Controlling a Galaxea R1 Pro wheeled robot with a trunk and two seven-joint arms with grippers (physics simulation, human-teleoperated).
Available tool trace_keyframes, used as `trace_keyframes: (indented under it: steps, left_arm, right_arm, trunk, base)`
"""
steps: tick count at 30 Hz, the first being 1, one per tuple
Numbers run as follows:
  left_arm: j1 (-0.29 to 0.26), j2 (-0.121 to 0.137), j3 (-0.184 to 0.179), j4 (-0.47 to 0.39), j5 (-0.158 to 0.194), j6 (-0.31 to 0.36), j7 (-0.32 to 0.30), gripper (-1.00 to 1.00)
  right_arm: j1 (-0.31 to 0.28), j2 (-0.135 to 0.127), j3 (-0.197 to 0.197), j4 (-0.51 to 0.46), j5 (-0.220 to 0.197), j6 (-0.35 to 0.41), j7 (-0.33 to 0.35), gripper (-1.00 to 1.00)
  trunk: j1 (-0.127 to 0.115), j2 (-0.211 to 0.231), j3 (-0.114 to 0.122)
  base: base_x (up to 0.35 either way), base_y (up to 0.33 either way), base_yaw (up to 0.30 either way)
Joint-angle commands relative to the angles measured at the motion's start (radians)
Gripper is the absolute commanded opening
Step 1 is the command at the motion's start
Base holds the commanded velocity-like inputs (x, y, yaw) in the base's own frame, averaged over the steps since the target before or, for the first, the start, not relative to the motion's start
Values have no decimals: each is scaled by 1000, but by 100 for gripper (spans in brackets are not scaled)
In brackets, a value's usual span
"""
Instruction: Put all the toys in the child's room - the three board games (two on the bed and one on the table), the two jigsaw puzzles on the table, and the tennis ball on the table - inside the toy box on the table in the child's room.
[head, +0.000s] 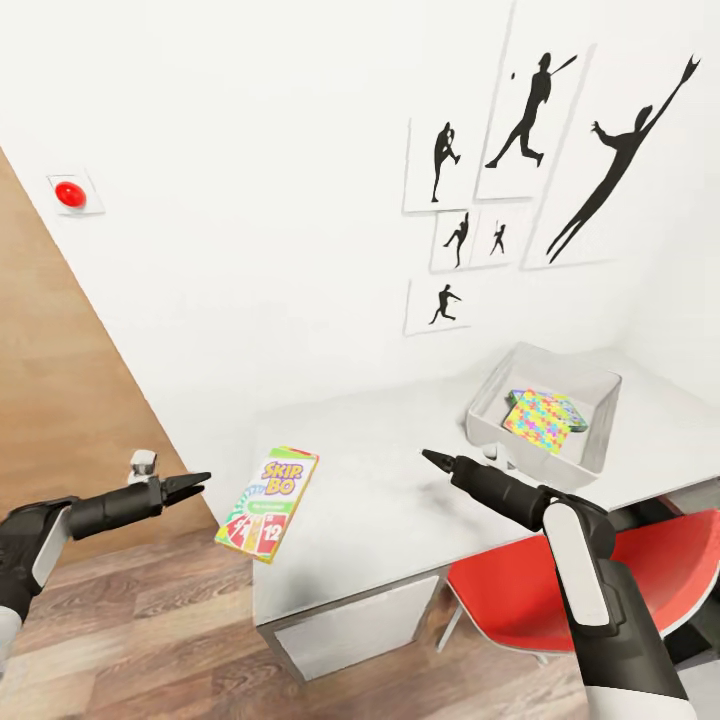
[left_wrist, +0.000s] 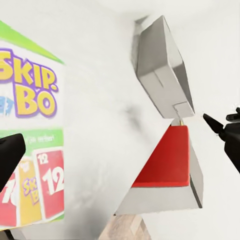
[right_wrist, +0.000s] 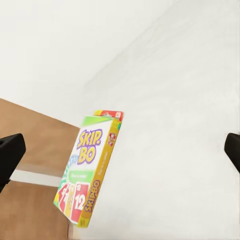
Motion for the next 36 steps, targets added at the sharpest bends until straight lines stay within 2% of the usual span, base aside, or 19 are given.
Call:
trace_keyframes:
  steps: [1, 5, 8, 9, 14, 17, 19, 23, 36]
  left_arm:
    - [-1, -3, 1, 3, 2, 10, 15, 100]
    - [-1, -13, 7, 24, 5, 13, 98, 100]
    - [-1, -15, 36, 41, 5, 16, 153, 100]
    - [-1, -15, 49, 44, 5, 17, 164, 100]
    - [-1, -14, 166, 109, 1, 14, 264, 100]
    - [-1, -4, 194, 134, 1, 7, 295, 100]
    - [-1, 6, 203, 139, 0, 5, 299, 100]
    - [-1, 10, 206, 141, -1, 4, 302, 100]
    - [-1, 12, 208, 142, -1, 4, 303, 100]
  right_arm:
    - [-1, 1, -3, 0, 8, 6, 10, 100]
    - [-1, 2, -2, 0, 7, 6, 10, 100]
    - [-1, 2, -2, 0, 8, 6, 10, 100]
    - [-1, 2, -2, -1, 8, 6, 10, 100]
    - [-1, 2, -1, -1, 7, 6, 10, 100]
    - [-1, 3, 1, -1, 7, 6, 10, 100]
    - [-1, 3, 1, -1, 8, 5, 10, 100]
    - [-1, 4, 2, -1, 8, 3, 10, 100]
    - [-1, 4, 3, -1, 8, -2, 10, 100]
  trunk:
    - [1, -2, -2]
    - [1, -2, -2]
    - [1, -2, -2]
    - [1, -2, -2]
    - [1, -2, -2]
    - [1, -2, -2]
    - [1, -2, -2]
    - [1, -2, -2]
    - [1, -2, -2]
  base:
    - [0, -299, 0]
    - [0, -300, 0]
    - [0, -274, 0]
    - [0, -252, 0]
    - [0, -168, 0]
    - [0, 1, 0]
    - [0, 170, 0]
    - [0, 160, 0]
    - [0, 23, 0]
